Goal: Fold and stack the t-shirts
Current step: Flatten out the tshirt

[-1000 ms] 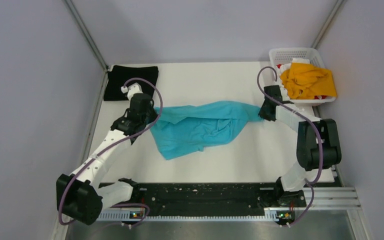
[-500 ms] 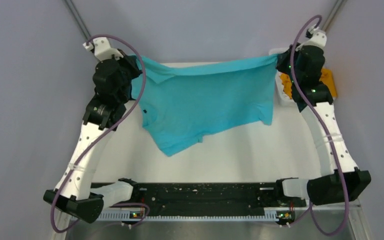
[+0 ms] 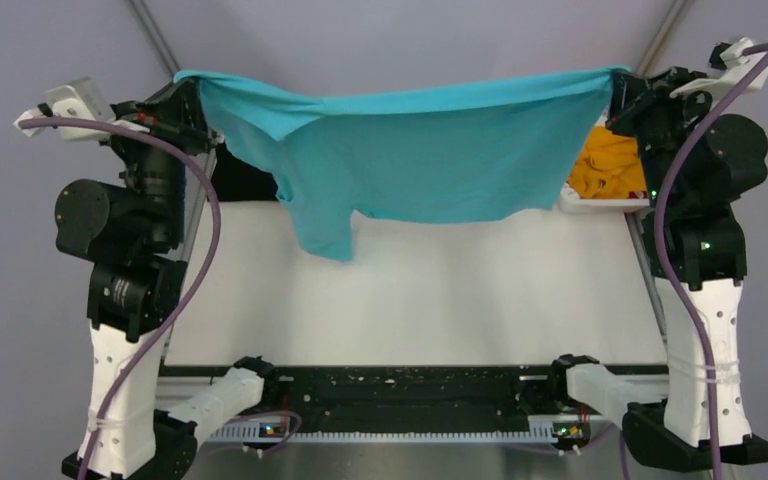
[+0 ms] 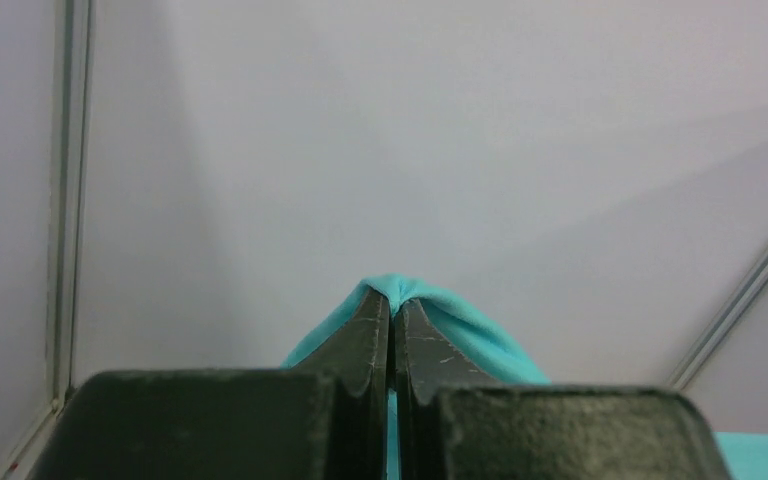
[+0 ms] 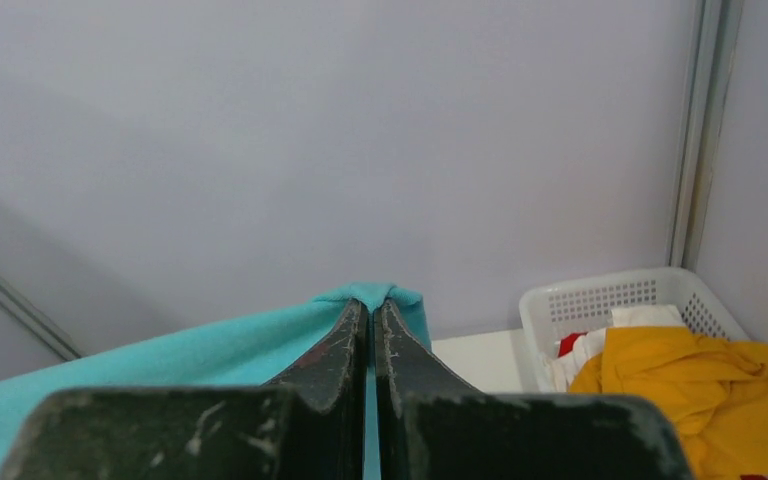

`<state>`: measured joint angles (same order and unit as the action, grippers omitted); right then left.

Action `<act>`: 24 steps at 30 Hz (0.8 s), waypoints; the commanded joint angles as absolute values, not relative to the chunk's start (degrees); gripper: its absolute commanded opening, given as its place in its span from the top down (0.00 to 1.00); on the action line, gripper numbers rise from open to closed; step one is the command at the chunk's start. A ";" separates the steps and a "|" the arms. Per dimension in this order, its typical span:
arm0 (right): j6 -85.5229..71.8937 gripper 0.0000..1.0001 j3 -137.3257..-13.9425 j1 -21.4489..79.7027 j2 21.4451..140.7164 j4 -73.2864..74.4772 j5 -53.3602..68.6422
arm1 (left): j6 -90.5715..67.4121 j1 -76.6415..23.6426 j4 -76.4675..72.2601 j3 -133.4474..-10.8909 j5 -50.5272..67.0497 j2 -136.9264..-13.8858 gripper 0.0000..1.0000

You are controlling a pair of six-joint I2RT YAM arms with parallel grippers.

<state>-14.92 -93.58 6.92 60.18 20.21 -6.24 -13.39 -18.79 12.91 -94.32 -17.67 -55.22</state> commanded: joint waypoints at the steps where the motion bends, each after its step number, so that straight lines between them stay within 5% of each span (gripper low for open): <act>1: -11.43 1.00 -97.47 7.19 62.47 20.10 -5.92 | -10.47 -18.46 8.09 -97.83 -17.88 -58.71 1.00; 11: -9.39 1.00 -104.25 6.37 79.27 16.21 -8.33 | -3.70 -17.18 8.97 -116.42 -24.32 -84.86 1.00; 17: -13.08 1.00 -114.79 1.60 91.89 11.89 -1.13 | -17.96 -5.66 17.34 -138.26 -1.77 -101.82 1.00; 24: -13.59 1.00 -132.95 0.36 100.70 13.49 2.64 | -27.91 -1.01 6.98 -142.85 10.93 -104.06 1.00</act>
